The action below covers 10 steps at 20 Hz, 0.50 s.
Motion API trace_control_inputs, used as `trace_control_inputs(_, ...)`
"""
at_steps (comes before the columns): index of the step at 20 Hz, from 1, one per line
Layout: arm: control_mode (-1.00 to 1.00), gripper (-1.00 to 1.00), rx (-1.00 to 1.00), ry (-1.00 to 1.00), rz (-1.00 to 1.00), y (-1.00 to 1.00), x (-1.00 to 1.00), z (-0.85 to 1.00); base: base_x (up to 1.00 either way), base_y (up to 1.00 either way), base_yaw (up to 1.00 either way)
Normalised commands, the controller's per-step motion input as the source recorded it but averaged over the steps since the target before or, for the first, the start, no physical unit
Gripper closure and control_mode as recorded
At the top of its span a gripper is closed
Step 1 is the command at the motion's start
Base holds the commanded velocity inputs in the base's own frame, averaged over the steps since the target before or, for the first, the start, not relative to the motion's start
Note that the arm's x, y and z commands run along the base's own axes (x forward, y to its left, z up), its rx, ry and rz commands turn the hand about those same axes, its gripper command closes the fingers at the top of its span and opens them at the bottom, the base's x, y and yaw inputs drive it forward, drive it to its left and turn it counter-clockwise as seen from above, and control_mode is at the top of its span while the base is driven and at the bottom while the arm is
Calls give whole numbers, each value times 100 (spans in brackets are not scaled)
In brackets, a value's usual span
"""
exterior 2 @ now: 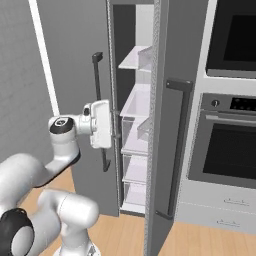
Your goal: Take the strawberry from the fridge and place it on top of the pancake, located on the dining counter.
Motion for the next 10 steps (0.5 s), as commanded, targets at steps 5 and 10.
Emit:
trace_control_inputs(5,-100,-100,0,30,0,-51,36,9,0,0,0)
trace_control_inputs(10,-100,-100,0,21,0,-54,41,0,0,0,0)
